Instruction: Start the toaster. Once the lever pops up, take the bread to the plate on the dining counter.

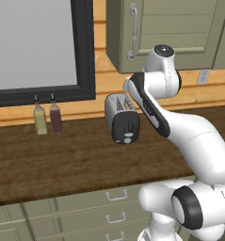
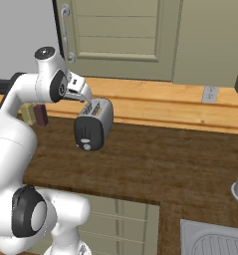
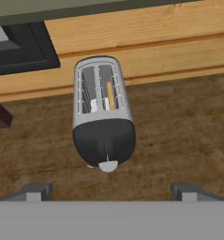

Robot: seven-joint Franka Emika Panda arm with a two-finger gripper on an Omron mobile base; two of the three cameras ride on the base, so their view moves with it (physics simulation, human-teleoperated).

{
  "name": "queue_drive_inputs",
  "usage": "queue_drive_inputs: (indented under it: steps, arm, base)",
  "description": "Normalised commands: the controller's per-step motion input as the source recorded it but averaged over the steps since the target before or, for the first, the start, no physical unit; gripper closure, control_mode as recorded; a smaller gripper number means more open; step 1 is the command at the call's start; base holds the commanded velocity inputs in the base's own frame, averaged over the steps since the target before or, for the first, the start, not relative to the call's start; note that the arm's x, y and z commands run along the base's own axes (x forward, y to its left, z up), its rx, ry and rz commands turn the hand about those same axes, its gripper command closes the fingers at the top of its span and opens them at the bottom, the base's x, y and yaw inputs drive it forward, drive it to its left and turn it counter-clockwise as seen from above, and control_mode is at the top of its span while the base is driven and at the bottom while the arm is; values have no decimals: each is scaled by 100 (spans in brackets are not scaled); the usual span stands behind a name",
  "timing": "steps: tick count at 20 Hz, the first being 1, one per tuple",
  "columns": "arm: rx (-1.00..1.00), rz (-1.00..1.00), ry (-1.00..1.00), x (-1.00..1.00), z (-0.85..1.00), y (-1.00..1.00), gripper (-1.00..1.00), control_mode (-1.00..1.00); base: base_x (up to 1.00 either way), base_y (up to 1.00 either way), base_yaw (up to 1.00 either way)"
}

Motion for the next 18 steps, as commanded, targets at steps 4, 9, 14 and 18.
queue_drive_inputs:
  steps: [4, 9, 14, 18]
  arm:
    - [0, 0, 0, 0, 0, 0, -100, -100]
    - [0, 0, 0, 0, 0, 0, -100, -100]
    - [0, 0, 0, 0, 0, 0, -100, -100]
    - [0, 0, 0, 0, 0, 0, -100, -100]
  base:
    - [0, 0, 0]
    - [0, 0, 0]
    - [0, 0, 0]
    - [0, 0, 0]
